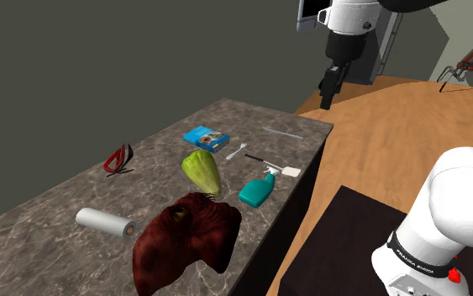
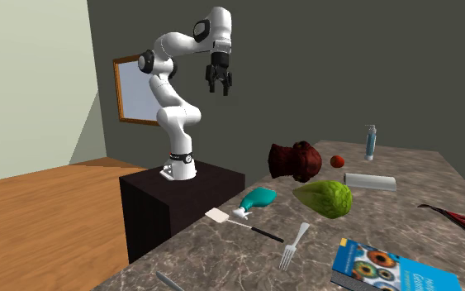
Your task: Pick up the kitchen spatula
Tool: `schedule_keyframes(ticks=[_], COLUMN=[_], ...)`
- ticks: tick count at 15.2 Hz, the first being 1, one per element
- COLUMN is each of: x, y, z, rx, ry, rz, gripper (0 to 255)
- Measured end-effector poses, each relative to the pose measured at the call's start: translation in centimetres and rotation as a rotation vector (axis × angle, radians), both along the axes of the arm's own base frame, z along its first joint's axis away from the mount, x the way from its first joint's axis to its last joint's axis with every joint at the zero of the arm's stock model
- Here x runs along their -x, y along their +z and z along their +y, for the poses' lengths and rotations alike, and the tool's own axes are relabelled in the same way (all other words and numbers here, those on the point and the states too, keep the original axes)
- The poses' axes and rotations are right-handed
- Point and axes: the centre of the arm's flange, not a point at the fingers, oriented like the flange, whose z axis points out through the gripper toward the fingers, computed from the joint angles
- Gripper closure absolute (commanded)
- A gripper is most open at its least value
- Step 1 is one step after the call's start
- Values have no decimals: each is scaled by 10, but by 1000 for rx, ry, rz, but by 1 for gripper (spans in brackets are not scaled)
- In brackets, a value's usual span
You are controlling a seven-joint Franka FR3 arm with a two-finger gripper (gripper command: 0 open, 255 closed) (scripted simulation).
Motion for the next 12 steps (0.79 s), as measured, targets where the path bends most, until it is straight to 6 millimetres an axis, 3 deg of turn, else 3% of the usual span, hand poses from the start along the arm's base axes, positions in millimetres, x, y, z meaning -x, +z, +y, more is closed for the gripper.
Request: schedule_keyframes(ticks=[3, 12], x=[-8, -68], y=[-12, -102], z=[-5, -47], rx=[-3, -25], ry=[0, 4], rz=[-1, -20], gripper=[0, 0])
